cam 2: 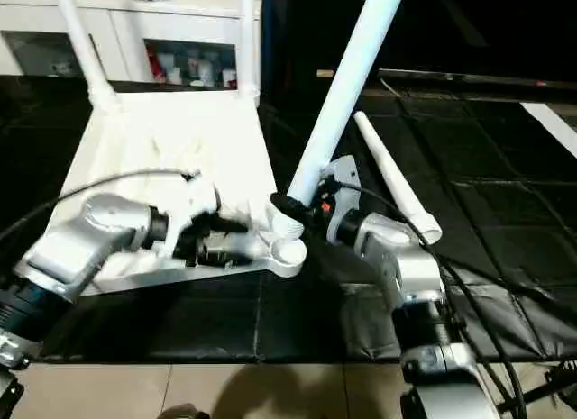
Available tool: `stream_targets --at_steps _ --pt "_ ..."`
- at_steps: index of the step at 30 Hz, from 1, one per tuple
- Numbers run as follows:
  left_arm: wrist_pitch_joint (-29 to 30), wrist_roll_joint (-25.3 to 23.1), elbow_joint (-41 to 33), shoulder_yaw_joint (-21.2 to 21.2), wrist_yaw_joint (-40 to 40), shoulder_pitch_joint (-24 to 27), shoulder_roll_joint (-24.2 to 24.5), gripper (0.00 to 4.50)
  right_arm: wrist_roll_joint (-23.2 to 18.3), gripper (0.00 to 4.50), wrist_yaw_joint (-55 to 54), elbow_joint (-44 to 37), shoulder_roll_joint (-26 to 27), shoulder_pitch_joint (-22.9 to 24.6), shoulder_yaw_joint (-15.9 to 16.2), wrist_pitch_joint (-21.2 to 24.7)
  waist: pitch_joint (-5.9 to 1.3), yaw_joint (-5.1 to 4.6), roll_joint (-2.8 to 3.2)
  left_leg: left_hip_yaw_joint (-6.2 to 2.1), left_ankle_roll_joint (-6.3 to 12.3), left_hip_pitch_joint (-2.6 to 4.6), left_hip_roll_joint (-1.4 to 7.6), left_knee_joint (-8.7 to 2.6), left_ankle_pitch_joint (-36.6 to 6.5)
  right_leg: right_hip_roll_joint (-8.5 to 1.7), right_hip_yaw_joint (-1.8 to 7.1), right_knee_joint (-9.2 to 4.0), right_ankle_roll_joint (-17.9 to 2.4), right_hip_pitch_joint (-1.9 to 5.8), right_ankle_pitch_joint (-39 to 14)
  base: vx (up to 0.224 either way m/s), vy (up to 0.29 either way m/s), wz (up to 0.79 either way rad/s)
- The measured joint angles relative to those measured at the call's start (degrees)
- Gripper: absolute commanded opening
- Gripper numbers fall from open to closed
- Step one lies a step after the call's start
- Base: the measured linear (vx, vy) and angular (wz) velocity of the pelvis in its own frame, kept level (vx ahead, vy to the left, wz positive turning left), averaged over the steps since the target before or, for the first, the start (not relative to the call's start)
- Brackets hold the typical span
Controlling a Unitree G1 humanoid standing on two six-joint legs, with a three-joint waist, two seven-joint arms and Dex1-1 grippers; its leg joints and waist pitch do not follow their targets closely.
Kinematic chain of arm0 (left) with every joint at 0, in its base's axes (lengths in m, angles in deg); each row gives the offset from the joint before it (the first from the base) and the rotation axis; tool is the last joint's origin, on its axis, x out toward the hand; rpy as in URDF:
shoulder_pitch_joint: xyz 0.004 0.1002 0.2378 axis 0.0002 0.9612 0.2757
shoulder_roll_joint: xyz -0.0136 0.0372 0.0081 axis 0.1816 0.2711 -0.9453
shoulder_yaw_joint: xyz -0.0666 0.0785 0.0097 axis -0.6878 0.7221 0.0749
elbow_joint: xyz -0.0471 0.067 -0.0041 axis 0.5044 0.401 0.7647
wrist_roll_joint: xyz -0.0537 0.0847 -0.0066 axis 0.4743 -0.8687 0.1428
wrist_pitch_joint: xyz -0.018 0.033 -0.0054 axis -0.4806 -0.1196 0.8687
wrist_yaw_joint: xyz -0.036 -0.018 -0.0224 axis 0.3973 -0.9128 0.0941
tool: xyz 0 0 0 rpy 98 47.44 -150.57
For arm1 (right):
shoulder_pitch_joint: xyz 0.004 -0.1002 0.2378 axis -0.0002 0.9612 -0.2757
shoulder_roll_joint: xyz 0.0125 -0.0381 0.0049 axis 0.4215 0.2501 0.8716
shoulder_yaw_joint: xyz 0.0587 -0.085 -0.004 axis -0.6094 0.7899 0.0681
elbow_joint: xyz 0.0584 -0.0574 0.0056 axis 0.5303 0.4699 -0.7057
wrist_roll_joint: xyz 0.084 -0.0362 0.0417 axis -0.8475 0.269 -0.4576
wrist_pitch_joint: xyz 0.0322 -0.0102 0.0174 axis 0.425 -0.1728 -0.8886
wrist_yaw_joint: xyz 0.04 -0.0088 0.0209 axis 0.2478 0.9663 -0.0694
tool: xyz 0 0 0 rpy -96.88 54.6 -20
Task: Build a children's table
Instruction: Pick table leg, then insert table leg to table base
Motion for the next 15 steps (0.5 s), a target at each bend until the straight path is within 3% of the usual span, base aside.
stream_targets --at_steps 4,15 --pt "-2.7 -2.76 4.95 1.85 0.01 0.04 0.0 2.43 0.5 1.91 0.03 -1.57 -0.01 1.26 1.01 -0.55 0.02 -0.41 0.04 0.01 -0.01 0.06 0.0 -0.02 0.01 0.01 0.01 0.01 0.03 0.02 -0.02 0.0 0.0 0.0" --pt "-2.75 -4.75 10.1 0.62 -0.42 -0.94 -1.87 1.62 2.57 1.91 0.11 -2.78 -0.16 2.07 3.69 -1.58 0.03 -0.76 0.05 0.02 -0.01 0.13 0.0 -0.03 0.01 0.01 0.04 0.01 0.0 0.08 0.0 0.0 0.0 0.0"
